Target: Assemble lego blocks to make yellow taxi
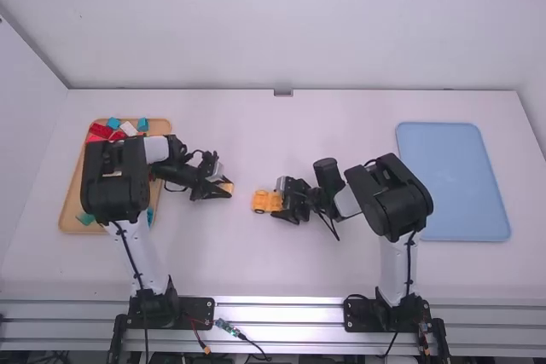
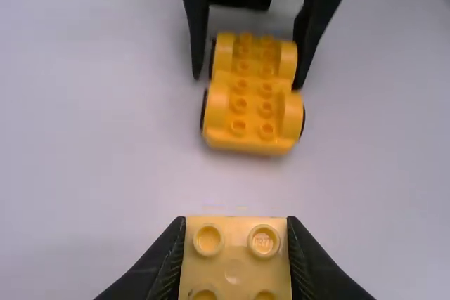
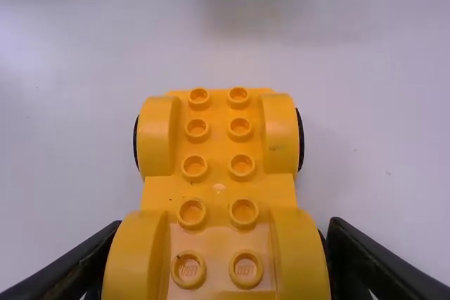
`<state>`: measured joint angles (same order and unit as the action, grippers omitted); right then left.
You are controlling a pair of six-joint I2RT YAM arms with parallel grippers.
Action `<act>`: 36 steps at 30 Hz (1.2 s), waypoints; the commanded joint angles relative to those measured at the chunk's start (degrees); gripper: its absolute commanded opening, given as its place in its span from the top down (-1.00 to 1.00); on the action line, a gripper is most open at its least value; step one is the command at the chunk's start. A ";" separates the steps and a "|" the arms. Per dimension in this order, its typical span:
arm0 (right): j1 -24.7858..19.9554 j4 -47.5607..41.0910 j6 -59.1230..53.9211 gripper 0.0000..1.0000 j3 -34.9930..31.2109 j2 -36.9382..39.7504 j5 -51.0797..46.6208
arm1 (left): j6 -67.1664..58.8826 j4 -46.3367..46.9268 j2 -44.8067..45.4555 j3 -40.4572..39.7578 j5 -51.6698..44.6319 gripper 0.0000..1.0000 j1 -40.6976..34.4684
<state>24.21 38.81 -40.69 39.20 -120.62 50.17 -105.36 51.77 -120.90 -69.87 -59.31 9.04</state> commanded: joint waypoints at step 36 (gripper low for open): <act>0.17 -0.39 1.01 -0.53 0.61 -0.68 -0.70 | 31.25 -35.63 16.20 16.72 5.25 0.97 -13.66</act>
<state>24.23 38.83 -40.45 39.27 -120.62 50.09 -86.08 16.82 -106.04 -55.66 -58.15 -3.33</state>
